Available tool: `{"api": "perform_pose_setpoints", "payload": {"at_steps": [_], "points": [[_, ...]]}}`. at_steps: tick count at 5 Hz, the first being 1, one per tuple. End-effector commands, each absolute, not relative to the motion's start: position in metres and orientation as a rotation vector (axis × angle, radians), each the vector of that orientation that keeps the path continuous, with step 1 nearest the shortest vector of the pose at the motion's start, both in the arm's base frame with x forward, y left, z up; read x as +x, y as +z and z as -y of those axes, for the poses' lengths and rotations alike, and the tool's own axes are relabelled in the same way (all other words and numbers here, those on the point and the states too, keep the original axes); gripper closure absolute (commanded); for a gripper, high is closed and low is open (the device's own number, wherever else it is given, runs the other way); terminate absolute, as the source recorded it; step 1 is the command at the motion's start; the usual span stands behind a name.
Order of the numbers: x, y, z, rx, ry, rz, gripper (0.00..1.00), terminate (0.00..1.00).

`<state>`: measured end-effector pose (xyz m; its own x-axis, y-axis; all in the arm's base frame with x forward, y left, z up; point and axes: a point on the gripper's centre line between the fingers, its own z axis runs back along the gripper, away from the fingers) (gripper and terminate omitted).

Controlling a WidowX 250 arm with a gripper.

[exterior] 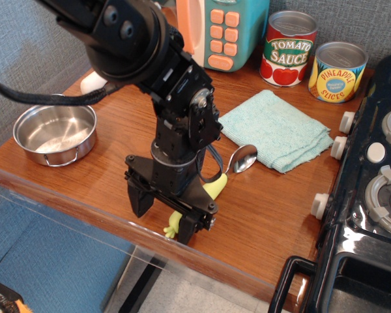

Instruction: Put the spoon to the right of the mushroom.

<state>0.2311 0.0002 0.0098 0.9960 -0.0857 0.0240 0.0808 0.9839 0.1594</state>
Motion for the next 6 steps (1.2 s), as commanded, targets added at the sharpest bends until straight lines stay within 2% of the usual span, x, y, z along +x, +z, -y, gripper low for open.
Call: {"api": "perform_pose_setpoints", "payload": {"at_steps": [1, 3, 4, 5, 6], "points": [[0.238, 0.003, -0.008, 0.173, -0.096, 0.087, 1.0, 0.0], [0.246, 0.01, -0.017, 0.148, -0.097, 0.12, 1.0, 0.0], [0.26, 0.046, -0.028, 0.106, -0.115, 0.168, 1.0, 0.0], [0.283, 0.089, -0.058, 0.035, -0.077, 0.206, 1.0, 0.0], [0.315, 0.095, -0.099, -0.014, 0.029, 0.205, 1.0, 0.0]]}}
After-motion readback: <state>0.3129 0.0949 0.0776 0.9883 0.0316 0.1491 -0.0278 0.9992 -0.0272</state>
